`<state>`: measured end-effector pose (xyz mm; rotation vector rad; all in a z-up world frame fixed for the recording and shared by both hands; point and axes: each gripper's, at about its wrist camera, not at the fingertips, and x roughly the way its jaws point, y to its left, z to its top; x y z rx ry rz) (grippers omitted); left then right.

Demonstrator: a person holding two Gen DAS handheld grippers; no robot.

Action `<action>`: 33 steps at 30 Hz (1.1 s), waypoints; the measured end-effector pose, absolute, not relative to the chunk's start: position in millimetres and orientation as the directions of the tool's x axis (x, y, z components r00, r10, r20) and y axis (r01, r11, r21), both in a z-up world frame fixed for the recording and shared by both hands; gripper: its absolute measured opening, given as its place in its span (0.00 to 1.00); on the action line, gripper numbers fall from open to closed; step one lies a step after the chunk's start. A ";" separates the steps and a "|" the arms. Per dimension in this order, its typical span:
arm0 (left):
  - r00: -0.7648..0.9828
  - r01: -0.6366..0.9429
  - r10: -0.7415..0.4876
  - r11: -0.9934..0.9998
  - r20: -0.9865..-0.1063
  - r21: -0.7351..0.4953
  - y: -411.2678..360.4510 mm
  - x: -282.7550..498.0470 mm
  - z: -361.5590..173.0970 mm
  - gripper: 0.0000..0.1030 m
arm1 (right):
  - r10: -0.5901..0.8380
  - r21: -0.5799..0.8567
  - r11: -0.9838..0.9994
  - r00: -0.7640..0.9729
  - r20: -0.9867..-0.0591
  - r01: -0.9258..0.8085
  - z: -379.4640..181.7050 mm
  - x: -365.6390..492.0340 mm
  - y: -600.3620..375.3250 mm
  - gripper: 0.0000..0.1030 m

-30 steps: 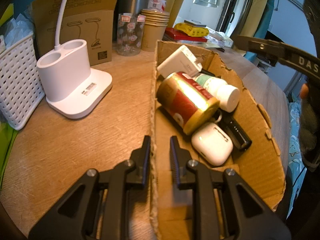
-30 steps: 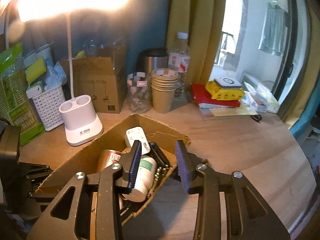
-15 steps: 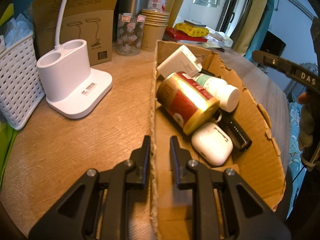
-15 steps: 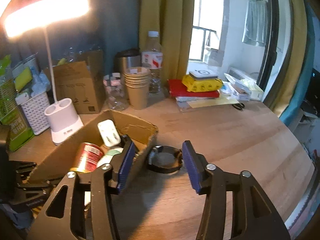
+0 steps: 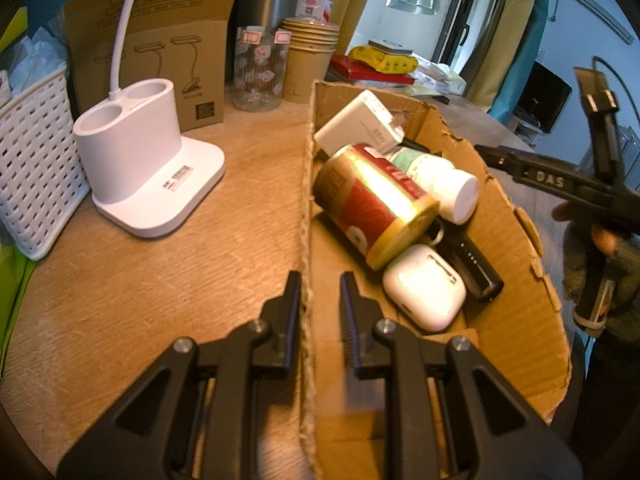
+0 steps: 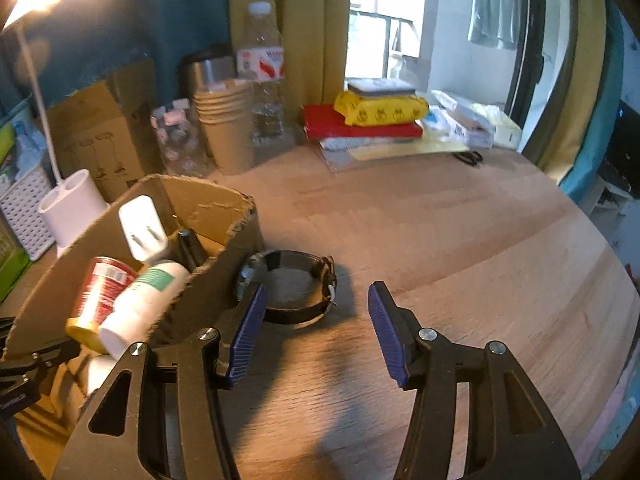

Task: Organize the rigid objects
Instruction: 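Move the right gripper to the black wristwatch and close on its case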

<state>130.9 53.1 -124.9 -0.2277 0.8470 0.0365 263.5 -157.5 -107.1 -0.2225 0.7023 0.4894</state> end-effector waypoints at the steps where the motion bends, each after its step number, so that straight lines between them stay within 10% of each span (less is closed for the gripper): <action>1: 0.663 -0.123 -0.058 0.975 -0.746 -0.185 53.5 131.1 -124.9 0.20 | 0.353 -0.031 0.865 0.652 -0.671 -0.500 -109.0 266.5 -156.6 0.55; 33: 0.663 -0.122 -0.056 0.976 -0.747 -0.182 53.3 130.9 -124.9 0.20 | 0.319 -0.070 0.890 0.725 -0.611 -0.451 -105.2 258.3 -185.9 0.53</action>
